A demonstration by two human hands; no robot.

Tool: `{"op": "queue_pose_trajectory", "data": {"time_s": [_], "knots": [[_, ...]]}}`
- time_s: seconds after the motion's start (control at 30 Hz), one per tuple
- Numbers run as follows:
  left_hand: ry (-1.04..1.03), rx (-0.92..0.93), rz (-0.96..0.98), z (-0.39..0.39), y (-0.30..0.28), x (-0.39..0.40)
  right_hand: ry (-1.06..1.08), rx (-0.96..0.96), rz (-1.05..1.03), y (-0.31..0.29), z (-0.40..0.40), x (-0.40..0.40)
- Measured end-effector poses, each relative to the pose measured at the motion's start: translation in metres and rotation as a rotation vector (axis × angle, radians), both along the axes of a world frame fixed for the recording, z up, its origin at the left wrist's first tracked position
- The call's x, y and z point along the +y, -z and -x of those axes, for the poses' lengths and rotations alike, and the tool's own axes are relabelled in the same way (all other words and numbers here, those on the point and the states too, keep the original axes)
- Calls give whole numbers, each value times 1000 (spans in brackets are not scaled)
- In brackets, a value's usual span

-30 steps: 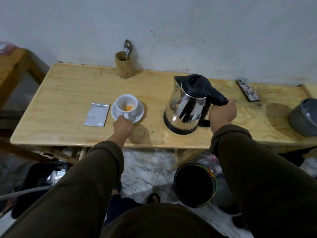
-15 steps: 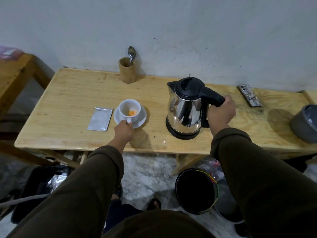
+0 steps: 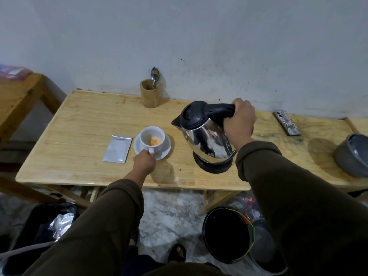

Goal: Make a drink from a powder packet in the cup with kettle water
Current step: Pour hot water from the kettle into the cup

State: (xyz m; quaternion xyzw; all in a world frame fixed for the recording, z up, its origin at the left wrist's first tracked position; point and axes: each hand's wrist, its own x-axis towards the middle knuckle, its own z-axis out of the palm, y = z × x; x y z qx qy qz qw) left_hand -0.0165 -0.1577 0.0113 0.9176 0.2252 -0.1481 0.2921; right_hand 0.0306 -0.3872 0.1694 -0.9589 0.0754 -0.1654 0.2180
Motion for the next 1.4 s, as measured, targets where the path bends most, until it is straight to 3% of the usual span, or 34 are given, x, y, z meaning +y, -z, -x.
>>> {"op": "queue_pose_trajectory", "data": {"time_s": [0.9,1.4], "knots": [[52,69,-29,-11,-5,3,-131,-6,338,-8,-21,41],[86,66,-63,-12,-5,3,-151,-8,367,-14,-27,46]]}}
